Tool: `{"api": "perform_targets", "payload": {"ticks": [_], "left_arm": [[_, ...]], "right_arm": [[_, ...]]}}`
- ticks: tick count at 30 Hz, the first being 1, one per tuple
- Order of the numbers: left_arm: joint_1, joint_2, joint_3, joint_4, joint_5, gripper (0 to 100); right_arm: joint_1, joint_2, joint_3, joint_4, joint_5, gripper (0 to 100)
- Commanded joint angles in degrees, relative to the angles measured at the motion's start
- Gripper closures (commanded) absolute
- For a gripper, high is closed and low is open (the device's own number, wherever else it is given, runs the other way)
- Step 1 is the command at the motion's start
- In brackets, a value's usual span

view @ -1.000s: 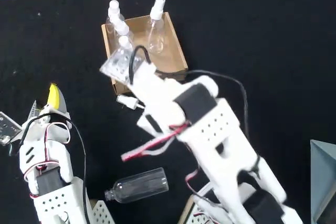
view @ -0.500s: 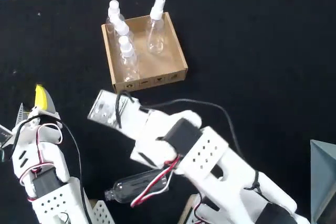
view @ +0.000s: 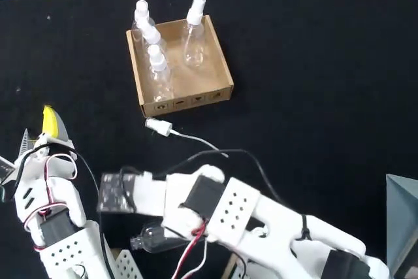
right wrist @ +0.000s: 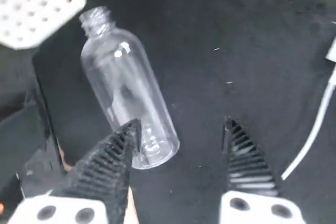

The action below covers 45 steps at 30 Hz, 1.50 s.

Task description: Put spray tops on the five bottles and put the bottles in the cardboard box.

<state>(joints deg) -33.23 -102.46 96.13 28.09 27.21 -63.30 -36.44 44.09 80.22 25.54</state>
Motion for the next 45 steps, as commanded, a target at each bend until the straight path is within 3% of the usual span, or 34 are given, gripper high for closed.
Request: {"api": "perform_targets", "payload": {"ticks": [1,12,29,35,45], "left_arm": [[-0.5,-0.9,1.3,-1.6,-0.1,79],[-0.5,-0.9,1.3,-1.6,-0.1,79],[-0.5,-0.9,1.3,-1.6,-0.2,79],[-0.5,-0.9,1.3,-1.6,-0.2,79],[-0.5,-0.9,1.3,-1.6,-0.2,79]], "right_arm": [[-2.9,-2.9,1.0,-1.3,4.2,78.9],[-4.2,-2.5,12.3,-9.6,15.9,79.1],[-3.6,-2.5,16.6,-10.3,22.2,80.2],[3.4,-2.5,16.1,-10.4,22.4,92.4],[17.4,-2.9,14.0,-10.3,27.0,92.9]]}}
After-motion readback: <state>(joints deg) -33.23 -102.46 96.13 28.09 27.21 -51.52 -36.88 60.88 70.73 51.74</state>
